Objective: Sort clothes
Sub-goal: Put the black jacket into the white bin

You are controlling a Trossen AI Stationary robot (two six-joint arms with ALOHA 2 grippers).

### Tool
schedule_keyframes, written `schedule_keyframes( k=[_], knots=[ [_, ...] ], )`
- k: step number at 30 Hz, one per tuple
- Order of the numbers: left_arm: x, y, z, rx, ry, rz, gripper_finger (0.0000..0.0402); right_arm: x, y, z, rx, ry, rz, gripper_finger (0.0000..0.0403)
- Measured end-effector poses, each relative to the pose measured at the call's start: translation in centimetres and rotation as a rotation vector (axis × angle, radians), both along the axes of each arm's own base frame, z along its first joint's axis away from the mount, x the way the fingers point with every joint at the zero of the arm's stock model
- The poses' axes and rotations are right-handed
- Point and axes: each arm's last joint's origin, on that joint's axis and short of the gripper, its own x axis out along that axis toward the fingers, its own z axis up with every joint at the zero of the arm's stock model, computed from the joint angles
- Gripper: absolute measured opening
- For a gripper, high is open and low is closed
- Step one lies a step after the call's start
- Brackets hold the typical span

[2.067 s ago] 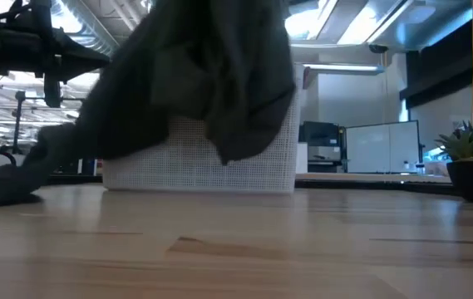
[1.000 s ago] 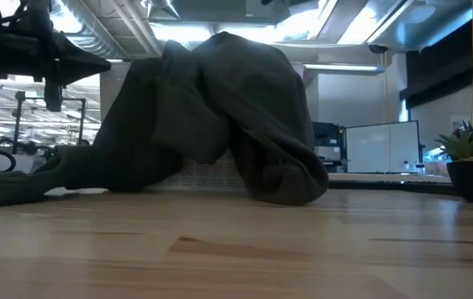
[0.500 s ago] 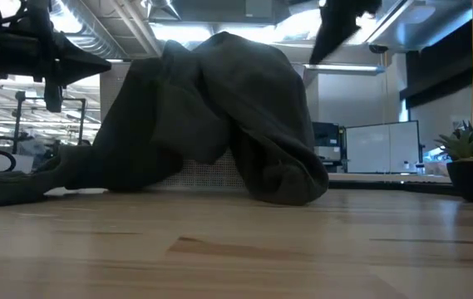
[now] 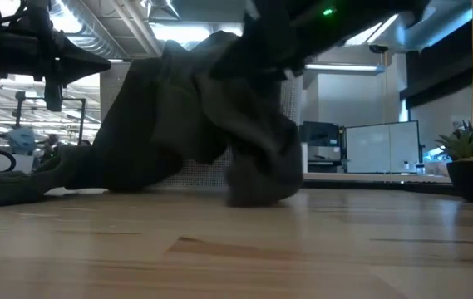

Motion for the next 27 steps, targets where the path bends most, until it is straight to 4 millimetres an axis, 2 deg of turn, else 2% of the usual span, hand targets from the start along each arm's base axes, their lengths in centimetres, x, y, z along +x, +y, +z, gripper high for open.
schedule_keyframes(
  k=[8, 11, 14, 20, 21, 24, 27],
  knots=[
    [0.0, 0.0, 0.0, 0.001, 0.003, 0.000, 0.0004, 3.4, -4.0, -2.1, -0.108, 0.023, -0.220, 0.0355],
    [0.0, 0.0, -0.1, 0.002, 0.007, 0.000, 0.0004, 4.1, -5.1, -2.6, -0.117, 0.032, -0.266, 0.0332],
    [0.0, 0.0, -0.1, 0.007, 0.011, 0.003, 0.0004, 4.6, -5.6, -2.6, -0.130, 0.045, -0.301, 0.0266],
    [0.0, 0.0, -0.1, 0.007, 0.010, 0.004, 0.0004, 5.0, -5.5, -2.1, -0.148, 0.119, -0.283, 0.0049],
    [0.0, 0.0, -0.1, 0.008, 0.011, 0.004, 0.0004, 5.2, -5.4, -1.9, -0.138, 0.124, -0.251, 0.0027],
    [0.0, 0.0, -0.1, 0.008, 0.011, 0.004, 0.0004, 5.9, -5.2, -0.5, -0.111, 0.097, -0.196, 0.0024],
    [0.0, 0.0, -0.1, 0.009, 0.011, 0.004, 0.0004, 6.5, -5.1, 1.8, -0.117, 0.091, -0.168, 0.0019]
  ],
)
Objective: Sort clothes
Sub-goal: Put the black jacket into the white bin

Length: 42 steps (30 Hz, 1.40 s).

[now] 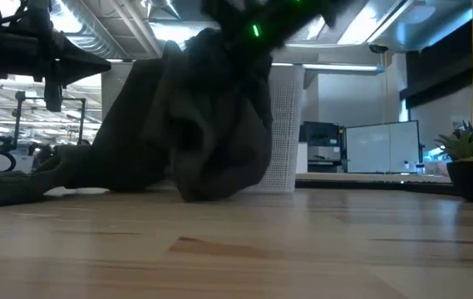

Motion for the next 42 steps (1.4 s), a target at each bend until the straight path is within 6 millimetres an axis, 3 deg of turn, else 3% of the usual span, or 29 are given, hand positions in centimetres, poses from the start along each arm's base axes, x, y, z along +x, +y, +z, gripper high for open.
schedule_keyframes(
  k=[3, 8, 14, 18, 21, 24, 30, 33, 37, 42],
  knots=[
    [0.0, 0.0, 0.0, -0.001, 0.000, 0.000, 0.0004, 0.6, 0.1, 4.1, -0.033, -0.064, 0.053, 0.0009],
    [0.0, 0.0, 0.0, -0.001, -0.002, 0.001, 0.0004, 0.6, -0.9, 12.9, -0.173, -0.214, 0.047, 0.0009],
    [0.0, 0.0, 0.0, -0.002, -0.005, 0.001, 0.0004, -1.1, -5.0, 24.4, -0.343, -0.377, -0.079, 0.0008],
    [0.0, 0.0, 0.0, -0.001, -0.004, 0.001, 0.0004, -3.1, -8.5, 28.7, -0.362, -0.442, -0.180, 0.0008],
    [0.0, 0.0, 0.0, 0.012, 0.003, 0.002, 0.0004, -4.1, -10.5, 29.5, -0.342, -0.414, -0.245, 0.0014],
    [0.0, 0.0, 0.1, 0.022, 0.006, 0.006, 0.0004, -4.2, -12.0, 28.3, -0.242, -0.361, -0.244, 0.0032],
    [0.0, 0.0, 0.0, 0.023, 0.011, 0.006, 0.0004, -2.7, -13.9, 21.5, 0.066, -0.098, -0.226, 0.0091],
    [0.0, 0.0, 0.0, 0.021, 0.012, 0.006, 0.0004, -3.0, -13.7, 19.8, 0.086, 0.061, -0.230, 0.0133],
    [0.0, 0.0, 0.0, 0.016, 0.009, 0.005, 0.0004, -4.7, -12.0, 20.8, 0.066, 0.203, -0.215, 0.0181],
    [0.0, 0.0, 0.0, 0.014, 0.008, 0.005, 0.0004, -6.5, -8.6, 24.1, 0.060, 0.189, -0.136, 0.0210]
  ],
)
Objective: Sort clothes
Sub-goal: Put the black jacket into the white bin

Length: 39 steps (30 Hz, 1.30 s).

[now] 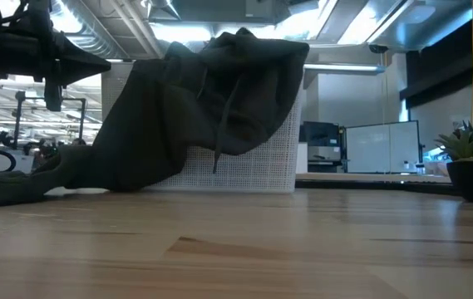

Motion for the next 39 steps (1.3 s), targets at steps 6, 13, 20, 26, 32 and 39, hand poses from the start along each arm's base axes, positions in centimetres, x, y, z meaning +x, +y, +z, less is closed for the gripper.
schedule_keyframes(
  k=[6, 13, 20, 26, 32, 39],
  knots=[
    [0.0, 0.0, -0.1, -0.016, -0.001, -0.003, 0.0004, 0.7, 6.1, -0.9, 0.062, 0.025, 0.179, 0.0213],
    [0.0, 0.0, -0.2, -0.020, 0.011, -0.004, 0.0004, 2.2, 13.5, -10.0, -0.037, 0.247, 0.294, 0.0213],
    [0.0, 0.0, -0.3, -0.032, 0.008, -0.005, 0.0004, 1.6, 14.9, -22.3, -0.011, 0.282, 0.213, 0.0213],
    [0.0, 0.0, -0.4, -0.030, 0.022, -0.005, 0.0004, -0.6, 13.3, -28.6, 0.112, 0.230, 0.127, 0.0213],
    [0.1, 0.0, -0.4, -0.029, 0.023, -0.005, 0.0004, -1.2, 11.7, -31.8, 0.234, -0.070, -0.002, 0.0213],
    [0.0, 0.0, -0.4, -0.034, 0.020, -0.005, 0.0004, -0.5, 9.6, -31.9, 0.325, -0.310, 0.049, 0.0213]
  ],
)
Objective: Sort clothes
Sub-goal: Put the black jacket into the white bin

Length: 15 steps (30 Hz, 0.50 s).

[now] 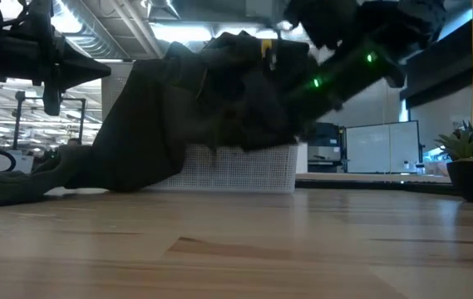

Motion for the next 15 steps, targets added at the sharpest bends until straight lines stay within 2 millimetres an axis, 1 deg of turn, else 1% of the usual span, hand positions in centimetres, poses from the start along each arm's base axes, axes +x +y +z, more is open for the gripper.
schedule_keyframes(
  k=[3, 7, 9, 11, 15],
  knots=[
    [0.0, 0.0, 0.0, 0.005, 0.002, 0.000, 0.0004, 0.7, 0.2, 1.2, -0.007, -0.133, 0.012, 0.0213],
    [0.0, 0.0, 0.0, 0.005, 0.001, 0.000, 0.0004, 1.4, -0.6, 3.1, -0.050, -0.331, -0.062, 0.0213],
    [0.0, 0.0, 0.0, 0.005, 0.001, 0.000, 0.0004, 1.5, -0.9, 3.6, -0.052, -0.379, -0.068, 0.0213],
    [0.0, 0.0, 0.0, 0.005, 0.001, 0.000, 0.0004, 1.7, -1.1, 4.0, -0.044, -0.413, -0.032, 0.0213],
    [0.0, 0.0, 0.0, 0.005, 0.001, 0.001, 0.0004, 2.3, -1.5, 4.7, -0.034, -0.442, -0.020, 0.0213]
  ],
)
